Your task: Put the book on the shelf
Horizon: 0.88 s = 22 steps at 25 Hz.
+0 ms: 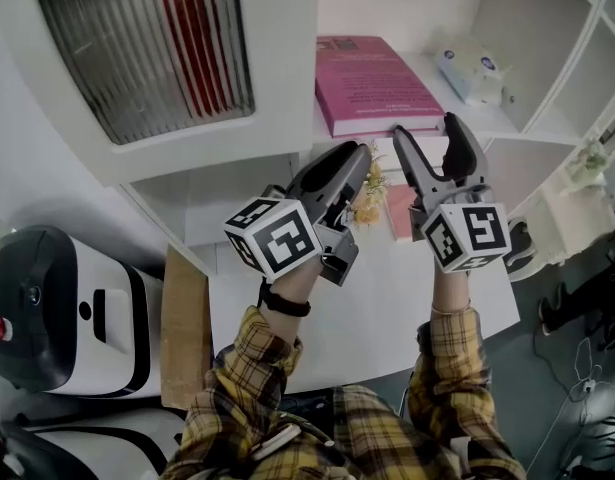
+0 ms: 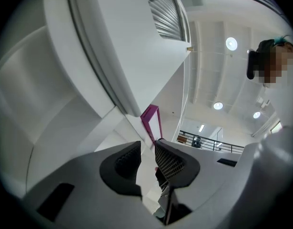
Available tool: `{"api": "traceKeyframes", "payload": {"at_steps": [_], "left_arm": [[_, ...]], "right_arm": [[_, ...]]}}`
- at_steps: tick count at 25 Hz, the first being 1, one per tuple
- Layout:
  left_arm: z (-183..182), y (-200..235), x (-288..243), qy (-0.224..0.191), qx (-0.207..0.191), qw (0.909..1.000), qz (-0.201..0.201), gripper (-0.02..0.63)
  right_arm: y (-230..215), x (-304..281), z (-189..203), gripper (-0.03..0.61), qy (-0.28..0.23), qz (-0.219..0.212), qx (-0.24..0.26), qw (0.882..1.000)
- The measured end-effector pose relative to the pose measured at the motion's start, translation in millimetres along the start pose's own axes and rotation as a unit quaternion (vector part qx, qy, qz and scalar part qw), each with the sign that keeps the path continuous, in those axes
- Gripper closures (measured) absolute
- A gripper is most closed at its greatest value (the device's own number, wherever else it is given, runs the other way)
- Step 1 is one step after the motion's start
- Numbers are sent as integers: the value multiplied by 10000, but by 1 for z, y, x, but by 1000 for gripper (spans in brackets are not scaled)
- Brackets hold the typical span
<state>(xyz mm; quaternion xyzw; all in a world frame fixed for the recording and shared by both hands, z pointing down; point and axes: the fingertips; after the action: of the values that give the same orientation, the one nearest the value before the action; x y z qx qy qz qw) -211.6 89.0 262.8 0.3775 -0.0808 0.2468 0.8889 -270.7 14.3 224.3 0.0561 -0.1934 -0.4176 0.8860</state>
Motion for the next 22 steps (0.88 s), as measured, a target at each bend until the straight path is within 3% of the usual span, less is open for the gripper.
{"api": "traceKeyframes", "payload": {"at_steps": [15, 22], "left_arm": [[0, -19, 19, 145, -499, 9986, -105, 511], [0, -44, 45, 239, -978, 9948, -123, 511]], "right_arm": [[14, 11, -9, 232, 31, -215, -53, 9997], [51, 45, -40, 233, -221, -705, -142, 9972]]}}
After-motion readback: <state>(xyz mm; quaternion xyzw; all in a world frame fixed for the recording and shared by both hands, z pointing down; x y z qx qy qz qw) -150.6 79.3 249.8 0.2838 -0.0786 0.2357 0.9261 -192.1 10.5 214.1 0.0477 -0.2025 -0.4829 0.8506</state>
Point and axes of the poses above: the fingertips, and each gripper's own axes: x backward along the fingers, y to its left, z out of its underside, and after that the axes turned 6 degrees about x, right-handed
